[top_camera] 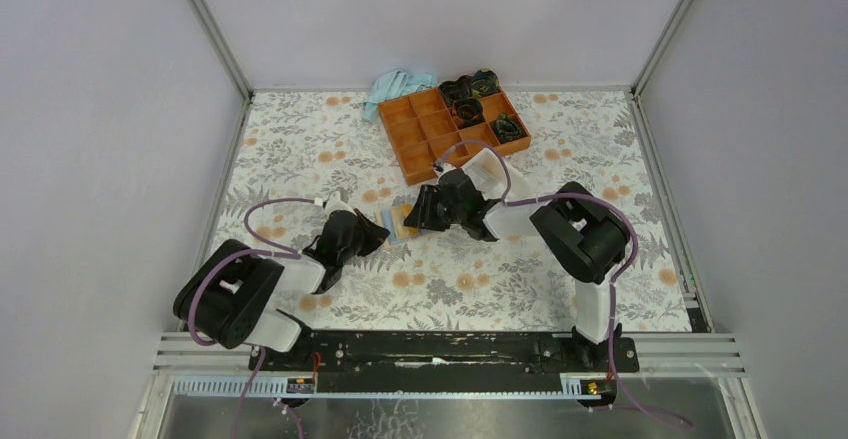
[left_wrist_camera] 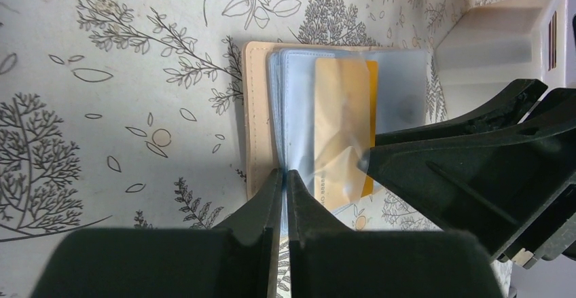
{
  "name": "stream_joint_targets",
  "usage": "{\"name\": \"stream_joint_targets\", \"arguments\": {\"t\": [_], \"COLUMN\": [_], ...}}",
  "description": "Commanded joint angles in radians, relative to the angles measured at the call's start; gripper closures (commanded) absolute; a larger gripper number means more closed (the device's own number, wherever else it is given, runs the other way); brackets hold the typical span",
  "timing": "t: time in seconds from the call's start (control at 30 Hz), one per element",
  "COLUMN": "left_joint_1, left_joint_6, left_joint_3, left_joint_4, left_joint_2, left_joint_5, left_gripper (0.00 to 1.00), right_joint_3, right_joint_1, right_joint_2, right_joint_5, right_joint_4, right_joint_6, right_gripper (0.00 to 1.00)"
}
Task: Put the credit cards into the card holder
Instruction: Insert the credit card into the card holder.
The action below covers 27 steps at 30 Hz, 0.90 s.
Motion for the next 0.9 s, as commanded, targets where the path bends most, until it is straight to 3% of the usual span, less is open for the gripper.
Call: {"name": "stream_joint_targets", "arguments": {"t": [0.0,0.5,0.6,0.73,0.87], "left_joint_1": [-0.01,-0.01,-0.01,-0.01,-0.01], "left_joint_6": [0.018,0.024,0.025,0.027,0.027], "left_joint_3": [-0.018,-0.002,0.0,0.0,0.003], "left_joint_4": [-0.06,-0.073,-0.076,-0.078,-0.08], "left_joint_2": [0.018,0.021,0.02,0.018,0.019], "left_joint_5": [0.016,0.016,0.016,0.015,0.016], "left_gripper": [0.92,0.92,0.93,0.92,0.92], "right_joint_3": [-0.015,-0.024,-0.018,-0.004,0.02], "right_joint_1": [0.008,0.006,0.007,0.007,0.007], "right_joint_2": [-0.046,-0.107,-0.104,-0.093,-0.077], "right_joint_5": [0.079,0.15,0.164,0.185,0.199], "right_joint_4": [-0.097,-0.116,-0.122,-0.134,-0.15], "right_joint_6": [-0.046,-0.076,-0.087,-0.1,-0.116], "right_gripper": [0.57,0.56,0.64,0.86,0.91]}}
